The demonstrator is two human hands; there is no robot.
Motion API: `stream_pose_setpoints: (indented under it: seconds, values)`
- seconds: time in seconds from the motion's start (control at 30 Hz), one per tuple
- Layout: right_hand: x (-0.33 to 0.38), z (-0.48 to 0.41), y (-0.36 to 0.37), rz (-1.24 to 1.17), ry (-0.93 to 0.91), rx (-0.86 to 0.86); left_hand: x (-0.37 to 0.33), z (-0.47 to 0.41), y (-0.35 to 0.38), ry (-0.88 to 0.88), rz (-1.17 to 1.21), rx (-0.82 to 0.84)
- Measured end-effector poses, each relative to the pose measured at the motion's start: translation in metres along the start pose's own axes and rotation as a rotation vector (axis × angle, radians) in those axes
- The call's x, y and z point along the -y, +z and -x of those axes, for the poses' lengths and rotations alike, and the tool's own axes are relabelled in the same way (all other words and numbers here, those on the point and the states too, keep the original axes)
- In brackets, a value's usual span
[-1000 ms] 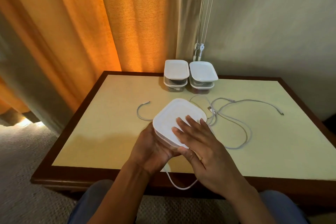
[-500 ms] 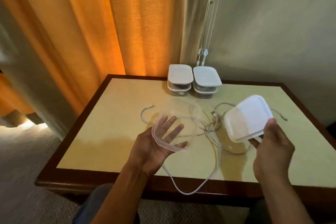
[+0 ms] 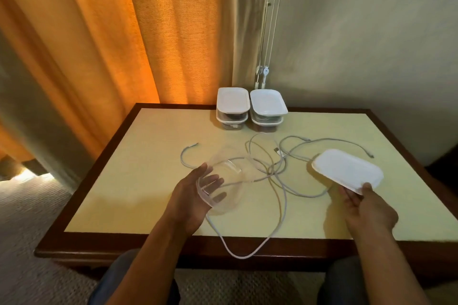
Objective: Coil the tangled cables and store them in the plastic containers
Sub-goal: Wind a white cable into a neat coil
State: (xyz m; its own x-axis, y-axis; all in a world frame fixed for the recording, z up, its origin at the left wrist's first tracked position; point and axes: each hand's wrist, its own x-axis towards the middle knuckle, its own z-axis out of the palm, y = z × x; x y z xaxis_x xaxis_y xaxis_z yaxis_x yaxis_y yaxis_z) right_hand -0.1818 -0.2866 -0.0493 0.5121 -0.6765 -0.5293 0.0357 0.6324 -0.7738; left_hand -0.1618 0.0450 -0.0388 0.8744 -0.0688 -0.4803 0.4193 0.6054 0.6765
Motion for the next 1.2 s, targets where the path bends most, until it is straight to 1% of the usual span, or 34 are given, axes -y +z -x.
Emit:
stream_pose_setpoints:
  seconds: [0.1, 0.2, 0.27, 0.33, 0.4, 0.43, 0.5, 0.57, 0.63, 0.67, 0.7, 0.77, 0.8, 0.83, 0.87, 0.9, 0.93, 0.97, 1.0, 1.03, 1.1, 1.17, 1.2]
  values:
    - [-0.001, -0.007, -0.004, 0.098, 0.005, -0.041, -0.002, -0.005, -0.009, 0.053, -0.009, -0.105]
    - [-0.004, -0.012, -0.01, 0.4, -0.039, -0.115, -0.009, -0.006, -0.02, 0.11, -0.018, -0.187]
    - [-0.003, -0.009, -0.012, 0.567, -0.1, -0.169, -0.014, -0.004, -0.026, 0.174, -0.109, -0.271]
    - [-0.002, -0.007, -0.014, 0.69, -0.124, -0.171, -0.02, -0.002, -0.032, 0.225, -0.218, -0.375]
    - [-0.005, -0.006, -0.014, 0.789, -0.136, -0.149, -0.024, -0.005, -0.041, 0.218, -0.312, -0.501]
    - [-0.005, -0.004, -0.013, 0.815, -0.156, -0.129, -0.027, -0.008, -0.046, 0.205, -0.344, -0.569]
    - [-0.007, -0.004, -0.01, 0.774, -0.174, -0.104, -0.033, -0.007, -0.053, 0.188, -0.414, -0.664]
    - [-0.01, -0.007, -0.007, 0.747, -0.189, -0.108, -0.037, -0.011, -0.06, 0.197, -0.51, -0.698]
    - [-0.012, -0.015, -0.011, 0.662, -0.13, -0.121, -0.04, -0.007, -0.064, 0.207, -0.598, -0.742]
    - [-0.014, -0.026, -0.014, 0.644, -0.114, -0.134, -0.04, -0.006, -0.065, 0.219, -0.668, -0.781]
    - [-0.016, -0.034, -0.016, 0.686, -0.121, -0.134, -0.04, -0.006, -0.067, 0.241, -0.79, -0.804]
    - [-0.015, -0.028, -0.012, 0.857, -0.207, -0.148, -0.034, -0.004, -0.064, 0.29, -1.16, -0.856]
    - [-0.015, -0.019, -0.009, 0.9, -0.282, -0.143, -0.029, -0.003, -0.061, 0.359, -1.291, -0.871]
    - [-0.016, -0.011, -0.004, 0.916, -0.361, -0.106, -0.023, 0.0, -0.056, 0.478, -1.353, -0.874]
    - [-0.018, -0.002, -0.001, 0.923, -0.44, -0.049, -0.018, 0.001, -0.05, 0.64, -1.386, -0.822]
    - [-0.021, 0.005, 0.003, 0.945, -0.532, 0.036, -0.012, 0.003, -0.041, 0.808, -1.438, -0.723]
    - [-0.025, 0.009, 0.007, 1.009, -0.611, 0.126, -0.004, 0.002, -0.033, 0.943, -1.495, -0.588]
    - [-0.03, 0.014, 0.013, 1.062, -0.694, 0.228, 0.003, 0.001, -0.025, 1.044, -1.557, -0.44]
    - [-0.038, 0.018, 0.019, 1.107, -0.754, 0.318, 0.009, -0.002, -0.018, 1.075, -1.594, -0.301]
    - [-0.046, 0.021, 0.027, 1.15, -0.8, 0.411, 0.014, -0.005, -0.01, 1.026, -1.616, -0.208]
    - [-0.061, 0.028, 0.042, 1.317, -0.839, 0.532, 0.025, -0.01, 0.002, 0.866, -1.703, -0.111]
    - [-0.079, 0.024, 0.05, 1.573, -0.884, 0.567, 0.036, -0.016, 0.006, 0.709, -1.877, -0.093]
    - [-0.086, 0.022, 0.053, 1.65, -0.903, 0.576, 0.039, -0.018, 0.006, 0.659, -1.938, -0.105]
